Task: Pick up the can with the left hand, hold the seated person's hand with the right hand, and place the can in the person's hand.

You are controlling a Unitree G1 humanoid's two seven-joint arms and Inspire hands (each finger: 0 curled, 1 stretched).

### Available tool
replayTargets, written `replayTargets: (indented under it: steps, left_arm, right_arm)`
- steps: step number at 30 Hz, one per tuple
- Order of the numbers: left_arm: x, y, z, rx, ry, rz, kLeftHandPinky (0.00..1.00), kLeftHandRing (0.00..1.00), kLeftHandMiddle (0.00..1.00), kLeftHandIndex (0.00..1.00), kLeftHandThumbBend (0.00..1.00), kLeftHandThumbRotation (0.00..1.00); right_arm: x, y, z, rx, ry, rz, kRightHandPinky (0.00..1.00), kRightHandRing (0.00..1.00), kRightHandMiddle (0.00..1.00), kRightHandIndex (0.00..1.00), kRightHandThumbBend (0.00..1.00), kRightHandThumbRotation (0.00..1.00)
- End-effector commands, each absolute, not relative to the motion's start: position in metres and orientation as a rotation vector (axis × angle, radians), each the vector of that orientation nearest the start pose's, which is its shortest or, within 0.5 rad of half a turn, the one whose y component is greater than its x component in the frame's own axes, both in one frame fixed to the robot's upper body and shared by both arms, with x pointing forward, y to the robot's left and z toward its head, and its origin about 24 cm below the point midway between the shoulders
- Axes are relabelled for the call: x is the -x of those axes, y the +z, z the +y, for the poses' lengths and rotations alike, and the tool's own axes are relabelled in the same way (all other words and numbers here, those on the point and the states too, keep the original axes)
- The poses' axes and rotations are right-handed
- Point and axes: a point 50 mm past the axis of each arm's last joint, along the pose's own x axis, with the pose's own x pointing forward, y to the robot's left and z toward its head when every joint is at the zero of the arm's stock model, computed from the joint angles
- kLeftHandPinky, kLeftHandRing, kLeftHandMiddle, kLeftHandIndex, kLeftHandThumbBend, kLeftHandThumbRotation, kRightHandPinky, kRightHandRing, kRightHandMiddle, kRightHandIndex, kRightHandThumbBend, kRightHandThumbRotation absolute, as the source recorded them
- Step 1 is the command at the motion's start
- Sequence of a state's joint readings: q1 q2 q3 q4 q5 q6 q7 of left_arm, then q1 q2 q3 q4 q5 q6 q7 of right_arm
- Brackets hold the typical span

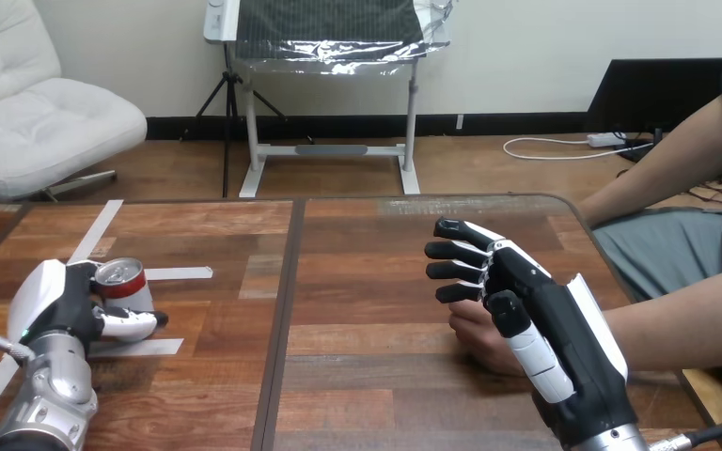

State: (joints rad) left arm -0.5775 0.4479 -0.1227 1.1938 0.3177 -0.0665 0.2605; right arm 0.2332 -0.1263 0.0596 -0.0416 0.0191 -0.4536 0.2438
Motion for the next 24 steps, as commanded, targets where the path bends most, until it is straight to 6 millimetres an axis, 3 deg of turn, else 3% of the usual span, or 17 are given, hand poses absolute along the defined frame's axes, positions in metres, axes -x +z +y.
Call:
replayTargets:
  steps: [1, 11, 24]
  left_arm:
    - [-0.322, 0.0049, 0.278, -0.829, 0.271, 0.414, 0.49, 0.58, 0.64, 0.68, 0.66, 0.0]
    - [-0.3215, 0.007, 0.2787, -0.838, 0.298, 0.374, 0.36, 0.44, 0.52, 0.58, 0.61, 0.0]
    - [-0.3203, 0.0068, 0.2788, -0.832, 0.318, 0.348, 0.28, 0.36, 0.44, 0.51, 0.62, 0.0]
  right_arm:
    - [-0.2057, 0.0644, -0.1568, 0.143, 0.266, -0.361, 0.69, 0.75, 0.78, 0.82, 0.97, 0.92]
    - [-0.2056, 0.0645, -0.1571, 0.144, 0.266, -0.362, 0.69, 0.75, 0.79, 0.82, 0.96, 0.92]
    - [-0.2062, 0.0642, -0.1574, 0.149, 0.265, -0.363, 0.69, 0.75, 0.79, 0.82, 0.96, 0.92]
